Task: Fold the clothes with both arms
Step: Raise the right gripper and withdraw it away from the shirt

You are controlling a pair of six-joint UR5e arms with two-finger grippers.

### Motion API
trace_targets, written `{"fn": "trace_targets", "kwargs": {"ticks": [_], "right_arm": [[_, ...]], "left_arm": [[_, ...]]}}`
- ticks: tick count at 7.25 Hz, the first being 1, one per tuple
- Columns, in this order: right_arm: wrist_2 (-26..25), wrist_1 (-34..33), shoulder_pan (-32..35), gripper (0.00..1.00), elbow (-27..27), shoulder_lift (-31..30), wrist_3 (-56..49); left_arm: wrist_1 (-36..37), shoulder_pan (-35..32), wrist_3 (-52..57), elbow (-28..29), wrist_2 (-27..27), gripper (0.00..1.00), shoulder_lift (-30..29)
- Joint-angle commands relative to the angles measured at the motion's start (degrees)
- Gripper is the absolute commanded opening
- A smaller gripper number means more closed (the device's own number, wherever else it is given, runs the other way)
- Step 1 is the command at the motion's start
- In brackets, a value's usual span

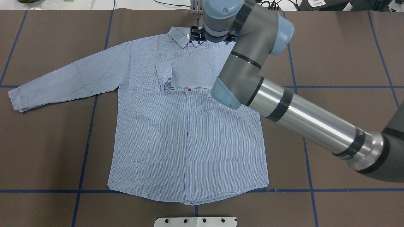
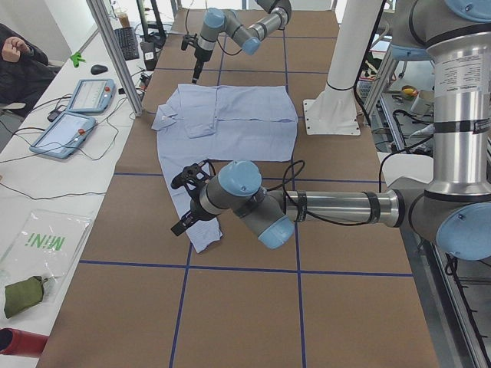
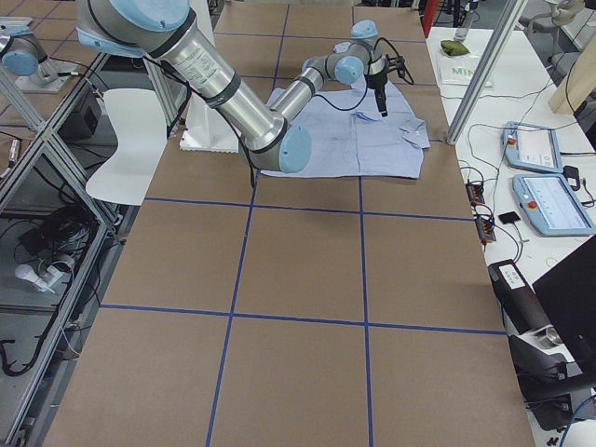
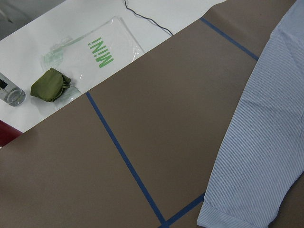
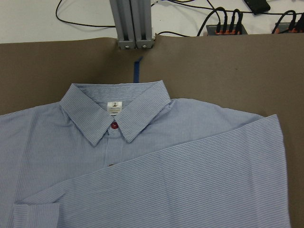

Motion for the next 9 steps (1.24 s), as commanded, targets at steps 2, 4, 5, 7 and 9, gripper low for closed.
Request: {"fn": "trace_targets", "kwargs": {"ticks": [2,4,5,7,9], "right_arm": [[17.36,-10.45,16.59,1.0,24.27,-20.26,-20.03],[18.62,-10.27,21.53,1.0,26.96,-30.32,-37.7],[21.76,-8.01,24.6,1.0,26.79,-34.36,-42.29],[27.58,2.26,29.88,1.0,26.44,-42.11,-43.3],[27.41,2.47,30.08,1.0,26.35,-42.14,-43.21]], "left_arm": [[-7.39,7.01,-14.9,3.1,0.48,1.0,-0.2],[-22.2,9.32,-25.8,11.87,2.23,1.0,-0.29],[-25.5,13.42,-31.43,13.04,8.16,1.0,-0.29],[-32.59,19.5,-37.17,19.95,14.7,1.0,-2.21],[-38.96,24.59,-45.17,26.75,17.95,1.0,-4.77]]}}
